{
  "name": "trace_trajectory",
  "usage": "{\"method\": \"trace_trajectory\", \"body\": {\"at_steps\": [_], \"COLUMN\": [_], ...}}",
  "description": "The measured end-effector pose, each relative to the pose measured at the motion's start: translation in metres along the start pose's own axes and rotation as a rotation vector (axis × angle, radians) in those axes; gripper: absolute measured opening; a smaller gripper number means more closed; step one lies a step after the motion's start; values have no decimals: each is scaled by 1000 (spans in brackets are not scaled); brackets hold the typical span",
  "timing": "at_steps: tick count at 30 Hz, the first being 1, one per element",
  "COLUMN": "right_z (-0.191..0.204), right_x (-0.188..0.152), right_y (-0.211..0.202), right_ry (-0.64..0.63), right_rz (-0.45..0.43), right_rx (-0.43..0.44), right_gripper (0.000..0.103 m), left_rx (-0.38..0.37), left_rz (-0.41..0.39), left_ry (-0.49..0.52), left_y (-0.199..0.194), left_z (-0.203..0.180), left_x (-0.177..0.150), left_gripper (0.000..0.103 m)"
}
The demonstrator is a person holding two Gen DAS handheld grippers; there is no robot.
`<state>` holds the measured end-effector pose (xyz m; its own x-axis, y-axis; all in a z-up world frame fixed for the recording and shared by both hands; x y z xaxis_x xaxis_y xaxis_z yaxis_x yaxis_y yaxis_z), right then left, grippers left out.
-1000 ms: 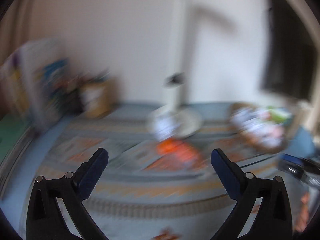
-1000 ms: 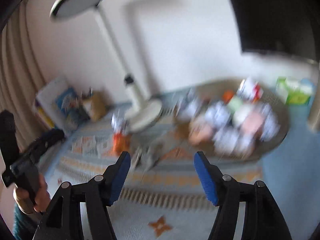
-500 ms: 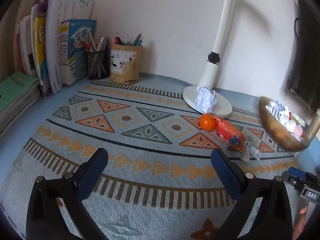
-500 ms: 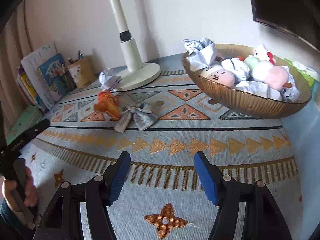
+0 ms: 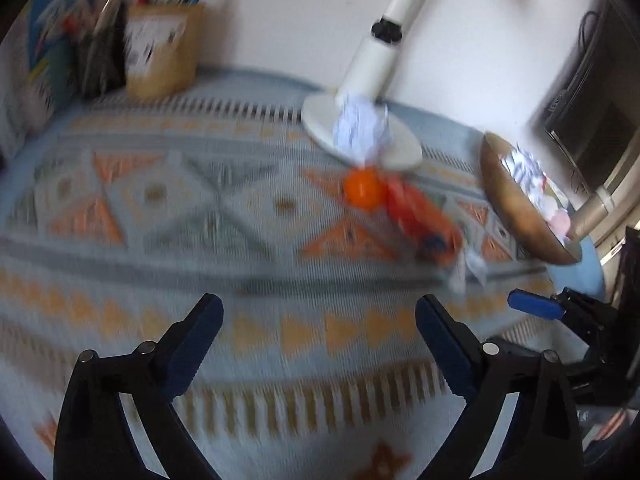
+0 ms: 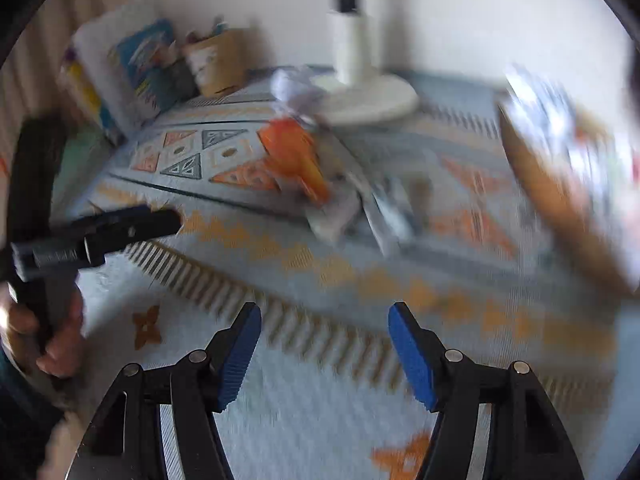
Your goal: Organize objects
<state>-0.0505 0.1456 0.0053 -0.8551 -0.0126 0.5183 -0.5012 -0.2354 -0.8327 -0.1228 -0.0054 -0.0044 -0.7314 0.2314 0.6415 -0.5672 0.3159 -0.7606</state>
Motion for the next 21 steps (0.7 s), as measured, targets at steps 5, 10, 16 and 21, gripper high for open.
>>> {"method": "trace_trajectory", "body": {"at_steps": [5,10,16,21], "right_z": [31,31,18,-7], "right_x": [51,79,80,83], "right_y": [18,50,56,45], "right_ry": [-44,22,116,249], "right_rz": [-46,0,-8,-53], "right_rx": [33,124,266,400], "right_gripper": [65,42,26,24], "left_rx": [33,-13,-14,-35], "left_rz": [-4,30,13,19], "left_ry": [172,287,358,385], "left_y": [22,51,66,80], "left_z": [6,-3,-19,-32], "left_x": [44,49,61,68], "left_gripper": [97,95,84,53]}}
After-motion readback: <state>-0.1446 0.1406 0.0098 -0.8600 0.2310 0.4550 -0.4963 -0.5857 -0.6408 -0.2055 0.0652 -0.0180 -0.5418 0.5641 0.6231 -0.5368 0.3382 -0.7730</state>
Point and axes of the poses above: each gripper's, at about its wrist camera, not at the fingertips, and y roughly the way its jaws point, z to its left, x to its top, the point moved 7 cm from there along y, roughly the way its jaws point, and after that the axes turned 15 degrees about y, right-handed, at the moved point
